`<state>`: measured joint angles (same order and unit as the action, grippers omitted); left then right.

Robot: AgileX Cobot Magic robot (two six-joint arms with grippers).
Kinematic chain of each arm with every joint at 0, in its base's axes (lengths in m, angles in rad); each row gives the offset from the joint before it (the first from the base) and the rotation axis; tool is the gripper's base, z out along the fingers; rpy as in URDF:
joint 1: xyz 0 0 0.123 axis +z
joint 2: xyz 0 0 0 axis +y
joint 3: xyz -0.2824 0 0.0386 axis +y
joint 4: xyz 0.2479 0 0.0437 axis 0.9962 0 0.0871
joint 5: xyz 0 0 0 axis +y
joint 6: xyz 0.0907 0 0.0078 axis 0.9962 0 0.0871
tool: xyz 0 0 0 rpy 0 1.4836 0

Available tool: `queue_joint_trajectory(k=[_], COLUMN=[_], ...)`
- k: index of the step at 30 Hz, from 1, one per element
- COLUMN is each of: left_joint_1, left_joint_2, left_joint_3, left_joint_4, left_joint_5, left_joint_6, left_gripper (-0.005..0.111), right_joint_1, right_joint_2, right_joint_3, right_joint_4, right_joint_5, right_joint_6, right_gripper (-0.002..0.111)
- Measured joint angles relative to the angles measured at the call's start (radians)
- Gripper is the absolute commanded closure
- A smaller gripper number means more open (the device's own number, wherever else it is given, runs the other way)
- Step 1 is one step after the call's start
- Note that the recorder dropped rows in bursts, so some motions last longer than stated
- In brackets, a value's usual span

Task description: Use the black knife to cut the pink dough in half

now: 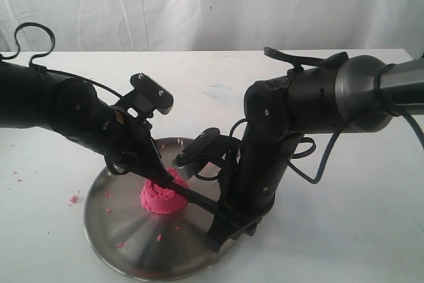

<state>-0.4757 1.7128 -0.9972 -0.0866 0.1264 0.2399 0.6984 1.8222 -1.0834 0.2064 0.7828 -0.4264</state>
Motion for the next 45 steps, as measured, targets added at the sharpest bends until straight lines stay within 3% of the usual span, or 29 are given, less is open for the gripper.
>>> queue_joint_trajectory(k=[12,26,45], left_joint_1=[0.000,0.000,0.000], left_joint_2=[-0.022,-0.017,-0.017], left_joint_3=[0.035,0.100,0.104], left_joint_4=[0.002,0.032,0.032], left_joint_5=[0.049,-0.084,-0.101], left_joint_6=[0.000,0.000,0.000], left_gripper=[0.107,0.107,0.107], right_joint_1=[0.000,0.000,0.000], right_joint_2=[0.000,0.000,0.023], right_joint_3=[0.000,0.000,0.000], right_joint_4=[0.000,0.005,0.008], right_joint_5=[0.000,-0.002,-0.010], right_joint_6=[0.000,0.012,0.014], right_gripper=[0.108,0.108,0.108])
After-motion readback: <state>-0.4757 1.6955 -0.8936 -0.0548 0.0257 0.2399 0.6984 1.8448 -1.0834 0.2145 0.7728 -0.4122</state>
